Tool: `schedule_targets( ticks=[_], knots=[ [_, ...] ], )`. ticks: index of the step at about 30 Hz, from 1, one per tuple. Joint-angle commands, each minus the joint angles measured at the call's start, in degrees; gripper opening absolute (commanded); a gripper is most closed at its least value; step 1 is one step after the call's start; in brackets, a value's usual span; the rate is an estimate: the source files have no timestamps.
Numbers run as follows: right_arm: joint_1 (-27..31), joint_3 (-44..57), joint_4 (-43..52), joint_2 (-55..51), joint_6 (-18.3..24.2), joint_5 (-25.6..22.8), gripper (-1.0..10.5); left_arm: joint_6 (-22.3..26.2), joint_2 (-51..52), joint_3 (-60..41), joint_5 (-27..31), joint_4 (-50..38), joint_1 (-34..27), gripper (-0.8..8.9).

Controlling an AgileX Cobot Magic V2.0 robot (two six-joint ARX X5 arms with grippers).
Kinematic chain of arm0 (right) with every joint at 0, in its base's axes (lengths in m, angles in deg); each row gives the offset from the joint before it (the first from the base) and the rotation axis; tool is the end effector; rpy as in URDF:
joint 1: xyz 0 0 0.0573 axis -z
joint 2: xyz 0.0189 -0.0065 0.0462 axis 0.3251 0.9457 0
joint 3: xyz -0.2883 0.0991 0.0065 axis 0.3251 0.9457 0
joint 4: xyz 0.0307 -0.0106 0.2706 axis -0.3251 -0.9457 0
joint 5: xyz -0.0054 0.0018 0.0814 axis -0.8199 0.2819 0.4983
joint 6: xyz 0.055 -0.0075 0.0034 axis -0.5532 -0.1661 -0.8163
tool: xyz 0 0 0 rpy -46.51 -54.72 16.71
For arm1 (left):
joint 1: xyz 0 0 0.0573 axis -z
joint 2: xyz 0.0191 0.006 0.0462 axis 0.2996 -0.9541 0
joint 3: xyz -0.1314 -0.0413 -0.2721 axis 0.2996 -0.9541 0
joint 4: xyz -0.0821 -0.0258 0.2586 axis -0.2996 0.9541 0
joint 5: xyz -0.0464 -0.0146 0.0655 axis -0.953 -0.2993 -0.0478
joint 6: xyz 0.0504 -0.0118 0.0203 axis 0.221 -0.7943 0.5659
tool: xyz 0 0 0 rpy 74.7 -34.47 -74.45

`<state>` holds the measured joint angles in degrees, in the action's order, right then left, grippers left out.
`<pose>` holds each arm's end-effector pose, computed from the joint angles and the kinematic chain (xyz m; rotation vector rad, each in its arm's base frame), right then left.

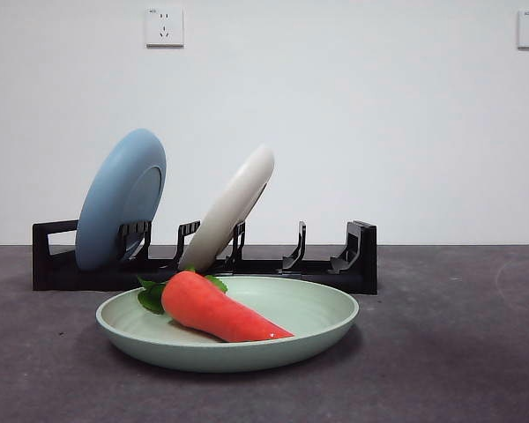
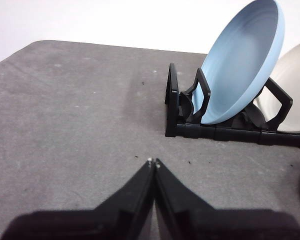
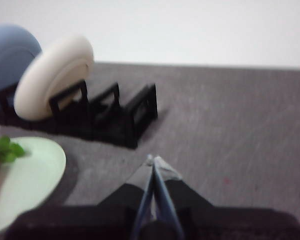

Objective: Take the green plate from the plate rack,put the plate on the table,take the carrot from the table,put the carrot in the plate

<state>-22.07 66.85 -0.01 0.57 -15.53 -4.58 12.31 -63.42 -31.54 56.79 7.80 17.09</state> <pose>0.0748 0.0123 0.1744 0.0030 0.1259 0.3180 0.0783 0.0011 0.1509 -0.1084 0.1731 0.0383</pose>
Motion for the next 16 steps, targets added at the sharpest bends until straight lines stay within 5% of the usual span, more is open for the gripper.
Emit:
schedule_targets(
  ticks=[1, 16],
  knots=[
    [-0.09, 2.19, 0.76, -1.51, -2.91, -0.17, 0.0, -0.39, 0.17, -0.79, 0.07, -0.33, -0.17, -0.03],
    [-0.07, 3.61, -1.6, -1.73, -2.64, -0.66, 0.0, -0.39, 0.17, -0.79, 0.04, -0.33, -0.17, -0.03]
  ],
)
